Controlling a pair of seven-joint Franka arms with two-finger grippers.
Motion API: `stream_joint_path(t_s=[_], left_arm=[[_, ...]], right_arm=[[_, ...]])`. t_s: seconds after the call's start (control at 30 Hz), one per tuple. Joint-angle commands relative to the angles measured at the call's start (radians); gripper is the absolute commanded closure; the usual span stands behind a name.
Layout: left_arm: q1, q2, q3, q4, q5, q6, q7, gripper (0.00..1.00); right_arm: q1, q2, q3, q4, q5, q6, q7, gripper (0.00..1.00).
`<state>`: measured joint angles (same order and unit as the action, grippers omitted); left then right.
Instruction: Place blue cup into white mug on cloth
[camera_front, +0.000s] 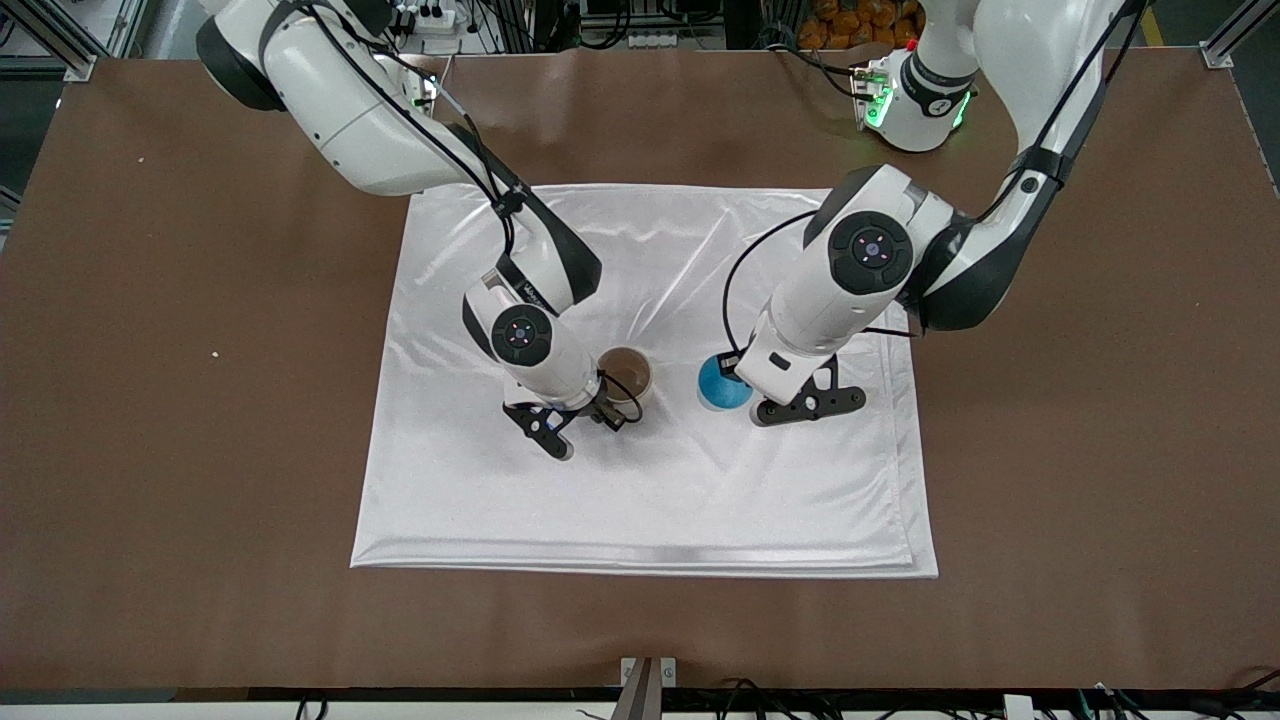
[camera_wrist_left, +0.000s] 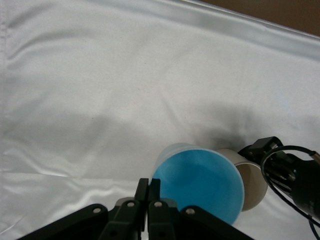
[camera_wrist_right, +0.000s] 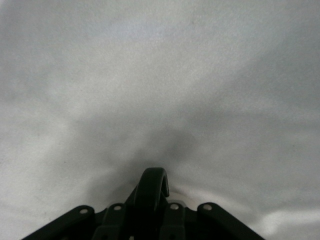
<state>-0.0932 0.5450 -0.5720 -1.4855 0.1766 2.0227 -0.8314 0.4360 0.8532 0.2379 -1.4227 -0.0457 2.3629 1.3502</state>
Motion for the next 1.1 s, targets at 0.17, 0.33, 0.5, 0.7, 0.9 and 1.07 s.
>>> stream_joint_path(t_s=[0.17,0.33,0.5,0.7,0.9,1.07], left_arm=[[-0.023,0.023,0.009,0.031,0.023,0.018,-0.045,1.0],[-0.023,0.024,0.009,0.033,0.021,0.018,-0.046,1.0],[-0.045,0.023,0.008,0.048,0.021,0.018,-0.075,1.0],[-0.076,0.018,0.008,0.051,0.021,0.018,-0.115,1.0],[-0.143,0.026,0.011,0.053,0.023,0.019,-0.195,1.0],[-0.195,0.039,0.038,0.053,0.023,0.045,-0.203,1.0]], right_arm=[[0.009,0.007,-0.015,0.01,-0.014,0.006,0.029,0.0],[0.003,-0.006,-0.012,0.011,-0.014,-0.004,0.027,0.0],[-0.008,-0.026,-0.015,0.016,-0.014,-0.022,0.023,0.0],[-0.077,-0.049,-0.005,0.085,-0.006,-0.169,0.012,0.0],[-0.147,-0.06,-0.005,0.159,-0.006,-0.3,-0.107,0.0],[-0.217,-0.062,-0.009,0.171,-0.011,-0.307,-0.218,0.0]])
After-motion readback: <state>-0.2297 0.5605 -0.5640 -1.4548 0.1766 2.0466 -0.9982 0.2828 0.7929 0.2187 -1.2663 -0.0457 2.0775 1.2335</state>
